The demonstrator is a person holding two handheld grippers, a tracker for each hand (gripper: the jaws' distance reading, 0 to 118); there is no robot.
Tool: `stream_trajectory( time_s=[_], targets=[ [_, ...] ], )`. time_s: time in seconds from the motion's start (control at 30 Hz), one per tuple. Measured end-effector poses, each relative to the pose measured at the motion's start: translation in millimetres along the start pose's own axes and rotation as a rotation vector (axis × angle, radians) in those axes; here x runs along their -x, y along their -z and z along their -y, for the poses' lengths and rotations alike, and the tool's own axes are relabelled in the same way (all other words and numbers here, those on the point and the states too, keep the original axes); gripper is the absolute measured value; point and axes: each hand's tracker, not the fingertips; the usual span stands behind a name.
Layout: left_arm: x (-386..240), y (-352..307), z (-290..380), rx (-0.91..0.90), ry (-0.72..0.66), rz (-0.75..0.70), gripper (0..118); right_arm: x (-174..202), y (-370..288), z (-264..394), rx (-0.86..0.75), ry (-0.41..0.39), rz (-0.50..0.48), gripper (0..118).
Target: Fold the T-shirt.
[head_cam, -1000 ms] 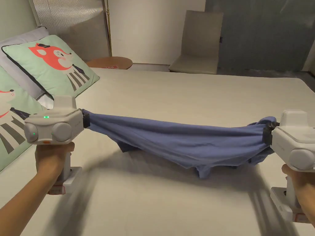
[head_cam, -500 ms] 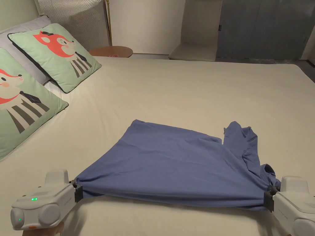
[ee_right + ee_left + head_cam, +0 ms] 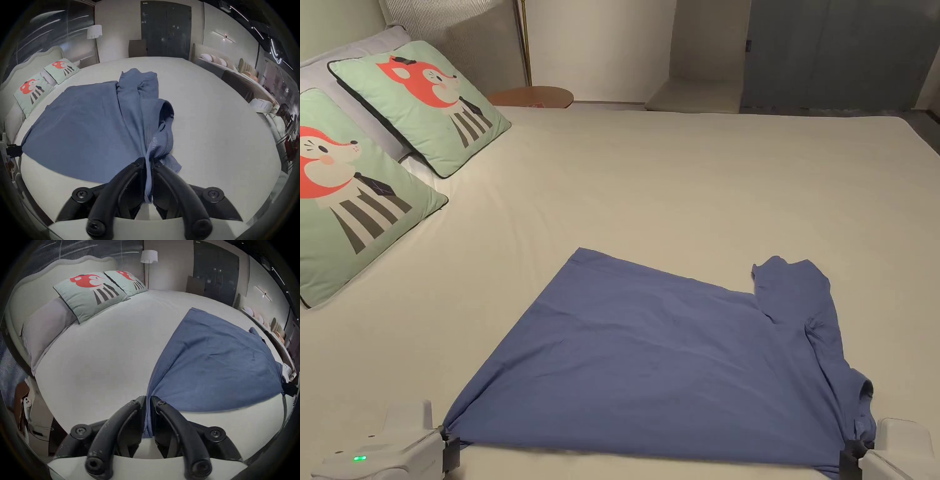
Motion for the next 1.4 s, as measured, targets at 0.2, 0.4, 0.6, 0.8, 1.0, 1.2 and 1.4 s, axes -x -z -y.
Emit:
stream_trajectory(
  time_s=[0.2, 0.4, 0.6, 0.8, 1.0, 1.2, 1.4],
  targets=[
    [-14.8, -12.8, -26.9, -0.028, -0.045, -0.005, 87, 4.3, -28.0, -32.2, -0.128, 0.013, -0.042, 88],
    [-55.5, -65.7, -80.8, -0.344, -0.036, 0.107, 109, 23.4, -71.9, -83.9, -0.382, -0.005, -0.011, 101],
    [-98.6, -116.8, -112.7, -0.643, -0.045, 0.2, 108, 44.0, -107.8, -115.3, -0.607, -0.04, 0.055, 100],
    [-125.7, -126.9, -118.3, -0.739, 0.003, 0.209, 28, 56.5, -122.5, -122.5, -0.687, -0.057, 0.103, 28],
    [-133.1, -115.7, -124.1, -0.674, 0.007, 0.307, 0, 54.5, -119.3, -124.0, -0.706, -0.051, 0.084, 1],
    [-144.0, -90.5, -145.4, -0.613, 0.067, 0.29, 0, 49.8, -100.5, -135.1, -0.7, -0.054, 0.084, 1],
    [-155.6, -38.7, -196.0, -0.455, 0.116, 0.303, 0, 50.8, -86.2, -148.1, -0.681, -0.061, 0.076, 1]
  ],
)
